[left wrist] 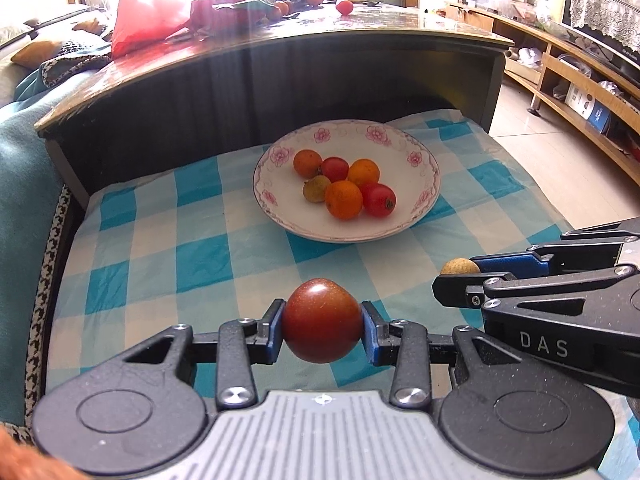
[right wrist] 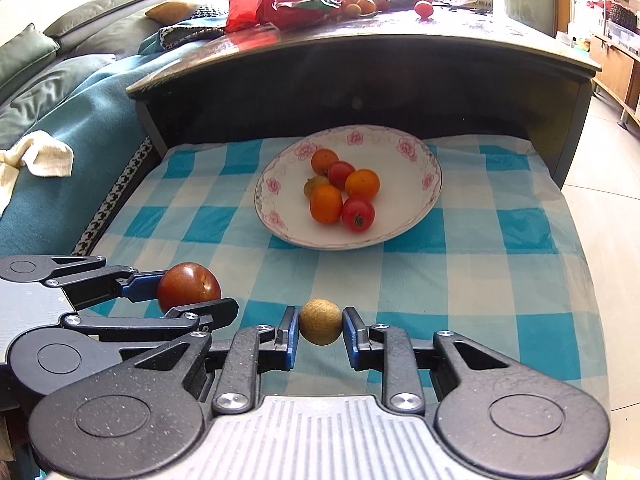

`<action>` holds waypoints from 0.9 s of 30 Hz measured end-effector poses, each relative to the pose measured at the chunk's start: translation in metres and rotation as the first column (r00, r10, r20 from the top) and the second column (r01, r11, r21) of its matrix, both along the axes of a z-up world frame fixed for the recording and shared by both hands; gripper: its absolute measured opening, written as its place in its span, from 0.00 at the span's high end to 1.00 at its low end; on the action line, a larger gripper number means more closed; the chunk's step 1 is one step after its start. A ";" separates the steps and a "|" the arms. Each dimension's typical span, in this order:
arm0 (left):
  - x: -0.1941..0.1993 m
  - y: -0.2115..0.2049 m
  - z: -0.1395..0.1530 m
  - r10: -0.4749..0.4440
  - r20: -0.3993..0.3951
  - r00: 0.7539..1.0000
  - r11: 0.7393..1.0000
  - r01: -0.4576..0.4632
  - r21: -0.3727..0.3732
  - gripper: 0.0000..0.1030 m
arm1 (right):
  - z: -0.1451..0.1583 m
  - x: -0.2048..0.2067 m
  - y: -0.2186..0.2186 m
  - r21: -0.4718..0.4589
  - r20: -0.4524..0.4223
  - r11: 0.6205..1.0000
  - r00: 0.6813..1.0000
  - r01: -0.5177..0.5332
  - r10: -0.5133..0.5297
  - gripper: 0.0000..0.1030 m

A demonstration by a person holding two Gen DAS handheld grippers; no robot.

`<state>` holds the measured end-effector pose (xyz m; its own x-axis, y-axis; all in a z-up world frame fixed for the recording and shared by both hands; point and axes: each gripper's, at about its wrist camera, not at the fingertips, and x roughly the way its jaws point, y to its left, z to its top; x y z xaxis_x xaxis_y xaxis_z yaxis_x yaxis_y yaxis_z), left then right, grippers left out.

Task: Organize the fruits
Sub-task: 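Carry the plum and yellow fruit over the white plate with both tools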

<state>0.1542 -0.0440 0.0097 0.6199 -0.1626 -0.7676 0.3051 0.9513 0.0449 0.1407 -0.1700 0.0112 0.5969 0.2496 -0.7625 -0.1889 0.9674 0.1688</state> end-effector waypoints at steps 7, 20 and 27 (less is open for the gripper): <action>0.011 -0.004 0.008 0.001 0.026 1.000 1.000 -0.001 -0.010 0.54 | 0.007 0.007 -0.002 -0.004 0.021 0.999 0.999 0.031 -0.031 0.81; 0.040 -0.008 0.017 0.023 0.063 0.998 0.999 -0.022 -0.030 0.54 | 0.018 0.031 -0.008 0.014 0.058 0.996 0.995 0.085 -0.085 0.80; 0.063 -0.009 0.018 0.027 0.072 0.997 0.999 -0.024 -0.045 0.54 | 0.018 0.051 -0.012 0.031 0.068 0.995 0.993 0.099 -0.101 0.80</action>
<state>0.2170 -0.0528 0.0273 0.6778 -0.1785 -0.7133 0.2782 0.9602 0.0240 0.1919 -0.1819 0.0290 0.6710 0.2061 -0.7122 -0.1035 0.9772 0.1852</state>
